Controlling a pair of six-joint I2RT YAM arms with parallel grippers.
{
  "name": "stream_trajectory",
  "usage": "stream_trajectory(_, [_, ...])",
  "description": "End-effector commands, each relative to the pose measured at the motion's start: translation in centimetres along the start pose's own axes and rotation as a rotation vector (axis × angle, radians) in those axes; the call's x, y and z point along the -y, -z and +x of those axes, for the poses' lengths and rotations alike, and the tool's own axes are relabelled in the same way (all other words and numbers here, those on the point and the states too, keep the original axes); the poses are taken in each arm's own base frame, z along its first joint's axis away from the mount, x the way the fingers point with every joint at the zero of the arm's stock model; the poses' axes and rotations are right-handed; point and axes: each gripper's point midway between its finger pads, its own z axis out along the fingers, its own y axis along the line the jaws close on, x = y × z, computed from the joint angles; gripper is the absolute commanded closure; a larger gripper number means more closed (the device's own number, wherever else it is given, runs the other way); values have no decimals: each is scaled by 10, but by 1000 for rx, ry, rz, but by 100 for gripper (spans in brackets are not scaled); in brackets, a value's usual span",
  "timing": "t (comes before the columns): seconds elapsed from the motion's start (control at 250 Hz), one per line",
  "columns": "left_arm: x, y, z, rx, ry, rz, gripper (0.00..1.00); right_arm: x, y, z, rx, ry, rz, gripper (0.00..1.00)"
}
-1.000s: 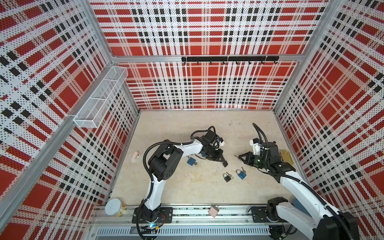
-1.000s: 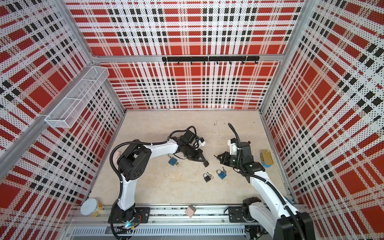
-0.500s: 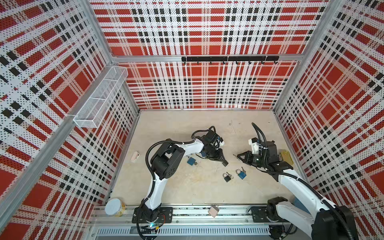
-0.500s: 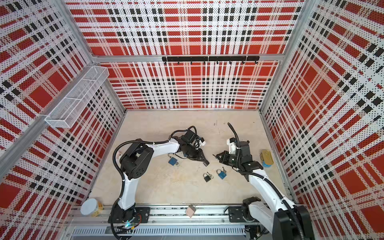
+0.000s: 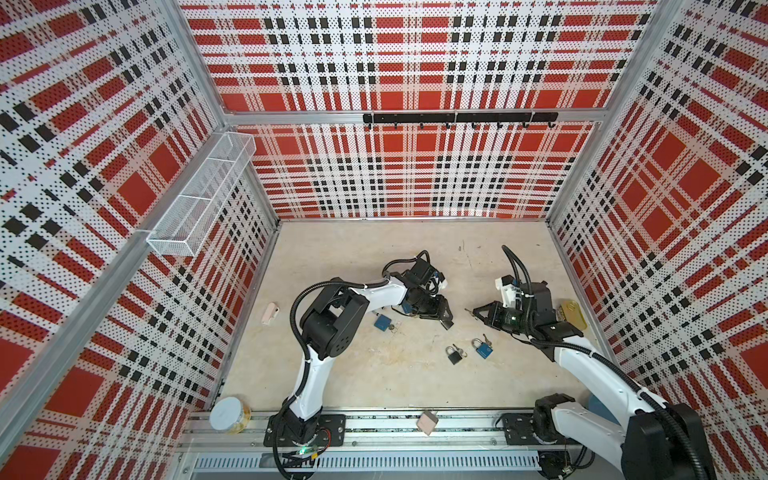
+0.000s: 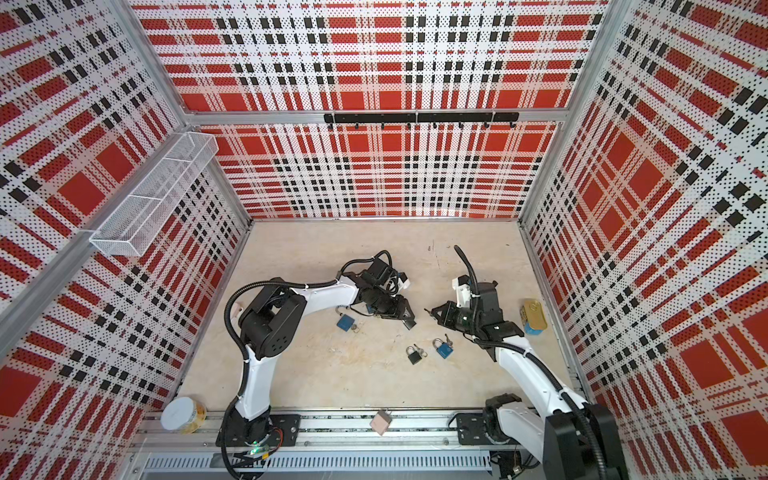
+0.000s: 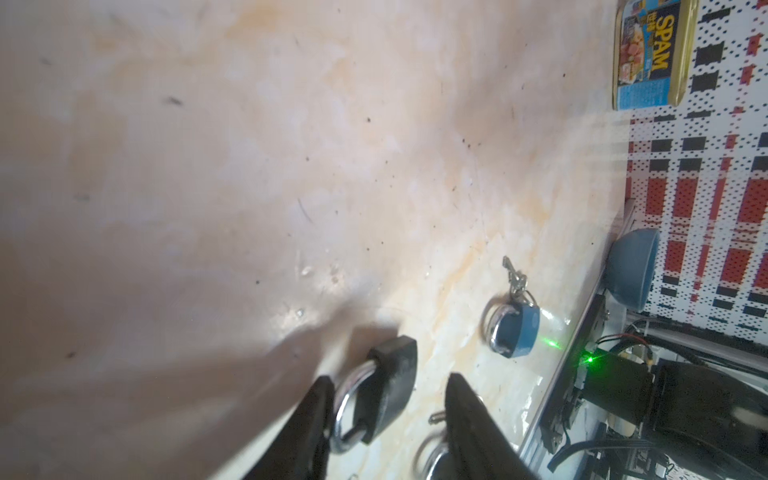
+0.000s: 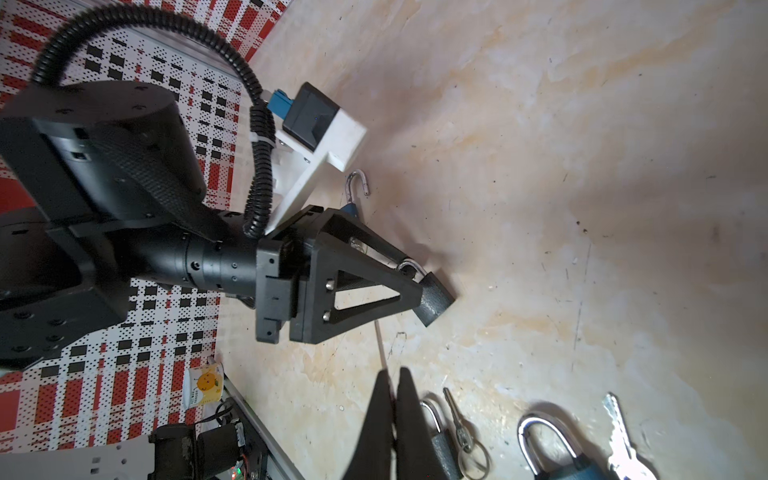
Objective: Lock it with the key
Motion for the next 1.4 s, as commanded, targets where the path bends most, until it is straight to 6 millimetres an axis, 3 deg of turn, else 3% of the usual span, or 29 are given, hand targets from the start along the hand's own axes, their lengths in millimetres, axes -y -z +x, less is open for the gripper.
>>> stream_trajectory(0.0, [14, 20, -16, 76, -36, 8, 49, 1, -4, -3, 19, 2, -14, 100])
stream_trajectory(0.24, [20, 23, -14, 91, -57, -21, 45, 3, -6, -1, 14, 1, -9, 100])
stream_trajectory(0.604, [-3, 15, -7, 52, -69, -204, 44, 0, -7, -2, 12, 0, -22, 100])
stream_trajectory(1.397, [-18, -10, -7, -5, -216, -444, 44, 3, -7, 2, 6, 1, -18, 100])
